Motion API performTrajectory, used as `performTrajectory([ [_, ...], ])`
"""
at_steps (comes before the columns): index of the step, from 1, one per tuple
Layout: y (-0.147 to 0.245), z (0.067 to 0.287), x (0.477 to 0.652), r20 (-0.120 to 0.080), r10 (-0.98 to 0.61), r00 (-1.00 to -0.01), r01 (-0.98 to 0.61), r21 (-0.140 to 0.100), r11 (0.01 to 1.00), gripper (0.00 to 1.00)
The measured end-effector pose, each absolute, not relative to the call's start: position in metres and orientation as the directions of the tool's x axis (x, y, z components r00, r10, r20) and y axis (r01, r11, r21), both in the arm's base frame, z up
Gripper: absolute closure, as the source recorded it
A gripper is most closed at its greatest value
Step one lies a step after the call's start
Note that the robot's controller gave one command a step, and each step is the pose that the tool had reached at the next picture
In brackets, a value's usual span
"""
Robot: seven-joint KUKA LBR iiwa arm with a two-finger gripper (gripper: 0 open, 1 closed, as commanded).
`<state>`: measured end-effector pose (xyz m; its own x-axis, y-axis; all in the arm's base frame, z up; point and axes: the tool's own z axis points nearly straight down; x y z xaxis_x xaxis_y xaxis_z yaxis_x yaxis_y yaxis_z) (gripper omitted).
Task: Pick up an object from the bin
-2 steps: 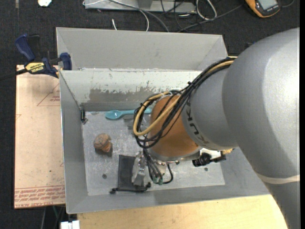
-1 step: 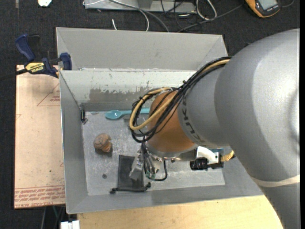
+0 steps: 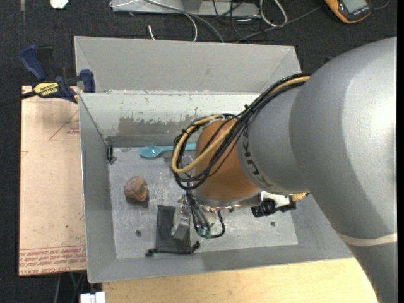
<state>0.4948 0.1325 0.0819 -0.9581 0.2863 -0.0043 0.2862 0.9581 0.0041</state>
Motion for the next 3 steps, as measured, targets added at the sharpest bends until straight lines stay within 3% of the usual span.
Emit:
performTrajectory([
  [1,0.126,0.119,0.494,-0.005,0.173,-0.985,0.173,0.005,0.985,1.00],
  [2,0.119,0.100,0.489,-0.001,0.193,-0.981,0.193,0.003,0.981,0.00],
  [3,0.118,0.097,0.488,0.000,0.191,-0.982,0.191,0.003,0.982,0.00],
])
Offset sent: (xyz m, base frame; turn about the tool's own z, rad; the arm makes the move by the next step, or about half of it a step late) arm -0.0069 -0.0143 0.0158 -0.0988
